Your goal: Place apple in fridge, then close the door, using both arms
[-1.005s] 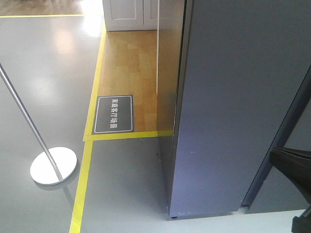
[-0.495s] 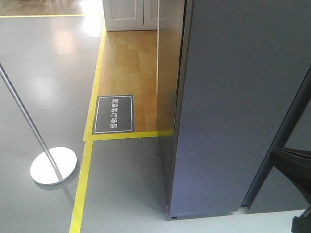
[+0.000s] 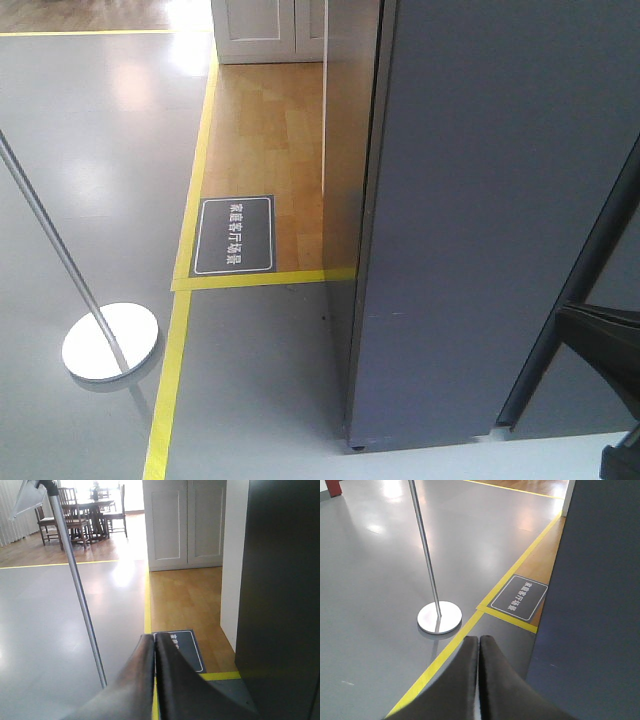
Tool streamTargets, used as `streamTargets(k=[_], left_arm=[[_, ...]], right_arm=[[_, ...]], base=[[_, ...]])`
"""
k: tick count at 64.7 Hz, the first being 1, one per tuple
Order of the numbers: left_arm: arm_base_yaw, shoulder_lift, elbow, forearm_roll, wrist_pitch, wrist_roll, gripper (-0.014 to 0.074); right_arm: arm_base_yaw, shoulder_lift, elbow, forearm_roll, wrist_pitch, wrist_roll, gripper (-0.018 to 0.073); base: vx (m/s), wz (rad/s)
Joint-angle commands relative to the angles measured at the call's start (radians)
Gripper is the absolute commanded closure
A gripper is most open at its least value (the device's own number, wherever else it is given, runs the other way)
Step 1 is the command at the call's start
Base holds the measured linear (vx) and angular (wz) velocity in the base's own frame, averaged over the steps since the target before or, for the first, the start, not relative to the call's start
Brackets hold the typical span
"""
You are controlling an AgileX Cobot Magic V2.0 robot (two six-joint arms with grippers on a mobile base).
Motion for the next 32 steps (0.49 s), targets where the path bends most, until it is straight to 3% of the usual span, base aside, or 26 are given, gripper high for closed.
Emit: streamTargets(k=[1,32], left_arm=[[0.004,0.008,-0.022,-0.001,-0.070,-0.008,0.0603],[0.004,0.008,-0.022,-0.001,-0.070,-0.008,0.0603]], right_arm=[[-0.007,0.001,-0.026,0.038,-0.034,-0.009,0.0565],[-0.007,0.001,-0.026,0.038,-0.034,-0.009,0.0565]], base=[[0.00,0.00],[0.00,0.00]])
